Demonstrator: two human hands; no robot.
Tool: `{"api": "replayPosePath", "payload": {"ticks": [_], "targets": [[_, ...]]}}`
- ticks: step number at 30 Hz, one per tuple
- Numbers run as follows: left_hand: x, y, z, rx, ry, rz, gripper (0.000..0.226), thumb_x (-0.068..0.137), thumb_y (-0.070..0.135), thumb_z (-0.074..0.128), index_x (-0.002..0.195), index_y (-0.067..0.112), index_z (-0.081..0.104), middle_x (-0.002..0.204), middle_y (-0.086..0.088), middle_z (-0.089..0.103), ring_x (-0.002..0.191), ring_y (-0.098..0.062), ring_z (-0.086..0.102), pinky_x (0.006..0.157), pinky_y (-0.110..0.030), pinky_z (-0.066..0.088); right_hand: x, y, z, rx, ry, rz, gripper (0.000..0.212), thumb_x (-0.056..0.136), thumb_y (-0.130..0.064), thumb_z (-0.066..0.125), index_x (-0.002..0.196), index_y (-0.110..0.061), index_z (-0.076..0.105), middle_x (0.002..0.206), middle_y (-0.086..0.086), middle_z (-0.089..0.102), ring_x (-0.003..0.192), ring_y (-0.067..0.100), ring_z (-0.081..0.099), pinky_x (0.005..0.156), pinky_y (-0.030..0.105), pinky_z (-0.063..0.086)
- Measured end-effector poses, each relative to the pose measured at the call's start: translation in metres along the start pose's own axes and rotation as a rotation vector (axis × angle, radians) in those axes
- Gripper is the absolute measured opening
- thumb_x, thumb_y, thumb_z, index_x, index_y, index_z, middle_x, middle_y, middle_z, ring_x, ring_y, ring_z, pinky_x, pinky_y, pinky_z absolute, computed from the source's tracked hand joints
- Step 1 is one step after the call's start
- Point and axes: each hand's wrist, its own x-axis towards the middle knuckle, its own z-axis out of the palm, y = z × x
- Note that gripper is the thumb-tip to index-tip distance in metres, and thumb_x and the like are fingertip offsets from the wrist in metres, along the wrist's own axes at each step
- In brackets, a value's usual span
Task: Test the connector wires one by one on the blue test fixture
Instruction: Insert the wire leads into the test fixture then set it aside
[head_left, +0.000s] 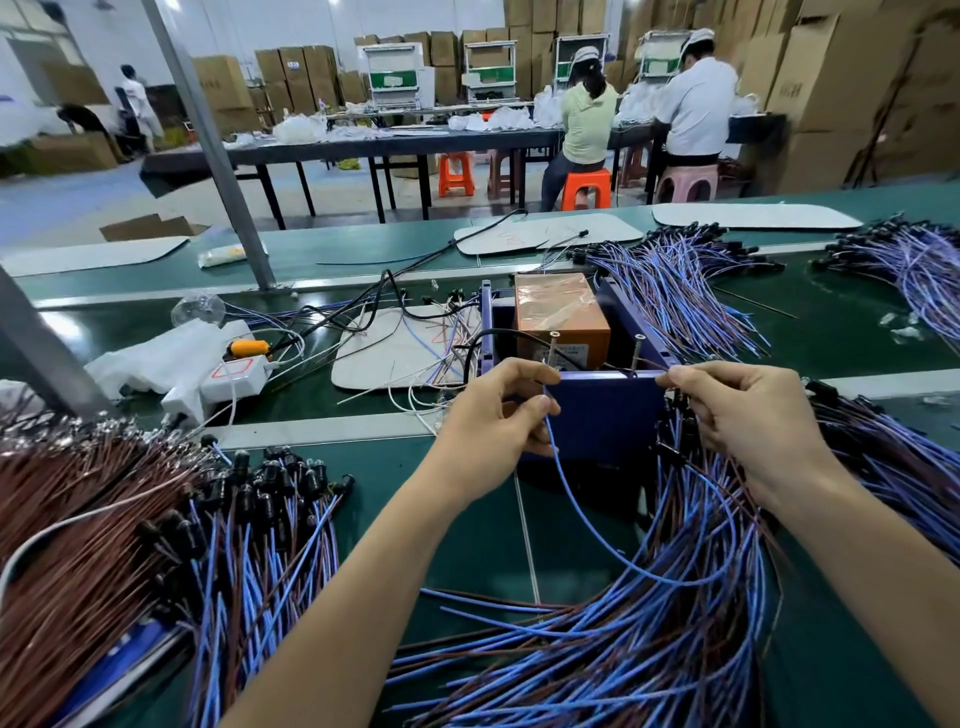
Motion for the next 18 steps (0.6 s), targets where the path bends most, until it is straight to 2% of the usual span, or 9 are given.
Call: {"api": "replayPosePath", "payload": {"ticks": [4, 18], "targets": [[0.0008, -0.0029, 0.0017, 0.036, -0.009, 0.016, 0.021, 0.096, -0.004, 0.046, 0.106, 0.010, 0.056, 0.082, -0.006, 0.058, 0.058, -0.006, 0.051, 0.062, -0.026, 0.058, -0.0006, -0.0002, -0.0006, 0.014, 0.008, 0.009, 0.016, 0.091, -0.013, 0.061, 0.081, -0.008, 0.073, 0.042, -0.009, 0.035, 0.034, 0.005, 0.025, 0.035, 0.015, 0.023], [0.0008, -0.0040, 0.0011, 0.018, -0.011, 0.053, 0.022, 0.096, -0.005, 0.044, 0.105, 0.011, 0.057, 0.085, -0.001, 0.063, 0.056, -0.005, 0.049, 0.057, -0.018, 0.050, 0.0005, 0.0029, 0.0017, 0.021, -0.066, 0.029, 0.018, 0.090, -0.014, 0.064, 0.076, -0.013, 0.075, 0.045, -0.005, 0.033, 0.037, 0.007, 0.023, 0.035, 0.014, 0.022]]}}
